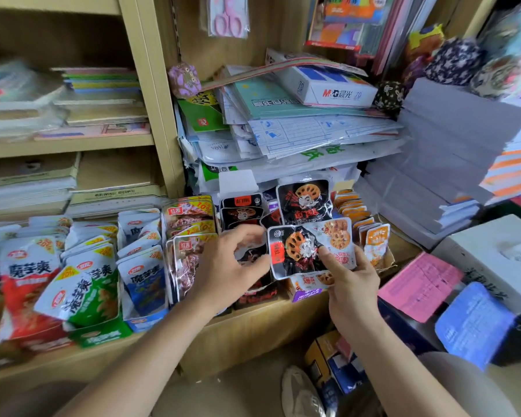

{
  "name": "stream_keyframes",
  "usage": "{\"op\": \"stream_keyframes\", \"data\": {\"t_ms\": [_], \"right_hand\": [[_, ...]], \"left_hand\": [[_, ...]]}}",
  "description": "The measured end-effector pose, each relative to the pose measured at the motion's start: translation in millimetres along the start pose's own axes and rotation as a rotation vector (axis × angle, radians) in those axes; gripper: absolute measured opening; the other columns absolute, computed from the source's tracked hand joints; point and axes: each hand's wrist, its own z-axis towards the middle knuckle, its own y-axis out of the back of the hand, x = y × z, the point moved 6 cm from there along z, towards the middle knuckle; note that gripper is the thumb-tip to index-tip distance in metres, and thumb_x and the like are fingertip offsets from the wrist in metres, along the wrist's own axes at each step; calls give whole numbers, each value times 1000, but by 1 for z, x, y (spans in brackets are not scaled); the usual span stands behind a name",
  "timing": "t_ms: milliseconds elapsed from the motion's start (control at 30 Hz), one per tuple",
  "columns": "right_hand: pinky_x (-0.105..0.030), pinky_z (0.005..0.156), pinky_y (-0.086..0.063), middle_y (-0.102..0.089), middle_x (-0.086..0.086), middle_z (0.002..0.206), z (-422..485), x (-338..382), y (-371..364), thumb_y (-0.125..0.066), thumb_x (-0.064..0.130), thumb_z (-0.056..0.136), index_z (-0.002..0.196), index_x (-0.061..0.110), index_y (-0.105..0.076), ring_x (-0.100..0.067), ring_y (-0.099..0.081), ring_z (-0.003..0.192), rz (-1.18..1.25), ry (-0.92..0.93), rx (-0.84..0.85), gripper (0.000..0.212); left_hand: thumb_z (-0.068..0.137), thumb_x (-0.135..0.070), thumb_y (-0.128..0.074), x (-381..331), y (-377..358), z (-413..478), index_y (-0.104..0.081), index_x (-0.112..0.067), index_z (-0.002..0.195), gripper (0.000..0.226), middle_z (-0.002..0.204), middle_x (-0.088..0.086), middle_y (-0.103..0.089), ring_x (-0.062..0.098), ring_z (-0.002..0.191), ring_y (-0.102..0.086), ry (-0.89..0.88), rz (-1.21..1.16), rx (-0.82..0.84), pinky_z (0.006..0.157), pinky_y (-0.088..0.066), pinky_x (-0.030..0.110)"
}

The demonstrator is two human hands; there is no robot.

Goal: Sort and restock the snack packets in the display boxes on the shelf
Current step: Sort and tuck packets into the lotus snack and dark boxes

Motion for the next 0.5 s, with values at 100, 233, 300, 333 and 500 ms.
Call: {"op": "stream_keyframes", "data": {"t_ms": [100,233,300,333,500], "right_hand": [[-49,84,-59,-77,-11,106,-6,-5,-6,-78,6,83,111,12,-71,-33,-74,97,-31,25,16,29],[-51,85,-60,-76,-9,108,-11,-1,-11,-81,10,80,116,11,-69,-32,-73,100,-105,73,67,38],[-52,86,-60,-74,-14,110,-9,0,-10,-81,9,77,120,7,-65,-35,-73,102,-61,50,89,46],[-52,87,-59,-74,-16,111,-8,0,-10,-79,6,77,121,5,-64,-35,-72,103,-46,39,95,46],[-57,92,-57,-76,-13,108,1,-8,-6,-77,-2,83,115,9,-68,-33,-74,100,-60,17,22,35]], "left_hand": [[72,-45,-87,-4,-19,-7,-55,-36,120,59,112,-20,-65,0,101,-66,146,-187,20,83,-58,27],[75,-34,-88,10,-26,-1,-59,-30,100,38,97,-12,-68,7,89,-67,222,-172,-103,80,-56,38],[81,-33,-84,15,-25,4,-58,-28,95,30,97,-6,-66,14,91,-64,275,-211,-138,78,-53,37],[84,-34,-81,19,-24,6,-56,-25,97,29,100,-4,-64,14,93,-62,327,-262,-152,76,-50,34],[82,-46,-80,43,-23,14,-55,-34,105,36,116,-4,-63,19,108,-62,508,-425,-141,92,-53,43]]}}
